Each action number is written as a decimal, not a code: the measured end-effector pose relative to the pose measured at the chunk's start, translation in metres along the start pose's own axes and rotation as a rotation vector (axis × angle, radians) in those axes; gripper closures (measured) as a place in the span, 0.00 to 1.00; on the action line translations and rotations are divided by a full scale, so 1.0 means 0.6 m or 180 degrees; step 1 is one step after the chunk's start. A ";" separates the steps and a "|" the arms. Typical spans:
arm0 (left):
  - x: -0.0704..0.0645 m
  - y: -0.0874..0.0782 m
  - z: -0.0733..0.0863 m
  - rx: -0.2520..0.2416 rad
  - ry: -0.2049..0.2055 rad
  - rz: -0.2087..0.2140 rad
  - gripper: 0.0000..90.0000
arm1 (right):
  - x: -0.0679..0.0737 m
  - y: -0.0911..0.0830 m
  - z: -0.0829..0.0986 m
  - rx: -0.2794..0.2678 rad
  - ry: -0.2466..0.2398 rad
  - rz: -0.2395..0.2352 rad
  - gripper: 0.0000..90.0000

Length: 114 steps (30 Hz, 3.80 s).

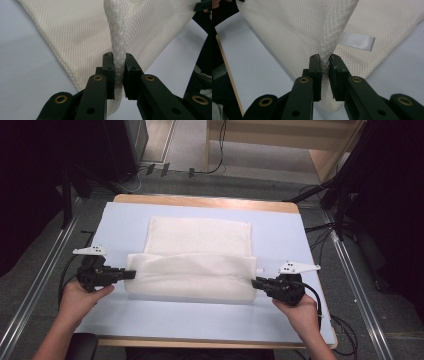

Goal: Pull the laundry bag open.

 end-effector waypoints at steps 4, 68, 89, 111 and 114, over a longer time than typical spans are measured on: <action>-0.005 -0.004 0.013 -0.0006 0.0007 0.0043 0.90 | 0.008 -0.008 0.006 0.0005 -0.0059 -0.0004 0.92; -0.002 -0.018 0.047 0.0042 -0.0101 -0.0079 0.93 | 0.015 -0.010 0.028 0.0111 -0.0203 -0.0038 0.99; 0.078 0.051 -0.009 0.0036 -0.0259 -0.0471 0.60 | -0.047 0.080 0.013 0.0089 -0.0083 0.0449 0.66; 0.087 0.095 -0.006 0.0327 -0.0505 -0.0437 0.99 | -0.051 0.134 0.022 0.0428 -0.0062 0.0639 0.98; 0.097 0.093 -0.021 0.0214 -0.0508 -0.0415 0.99 | -0.068 0.137 0.010 0.0375 0.0080 0.0650 0.98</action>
Point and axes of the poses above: each handheld gripper's, and its own axes: y roughly forward along the jaws, z roughly out of its underside, x roughly to its left, the point moved 6 cm from there along y, roughly forward along the jaws, and after that the axes turned 11 degrees about z, right-handed, at the moved point
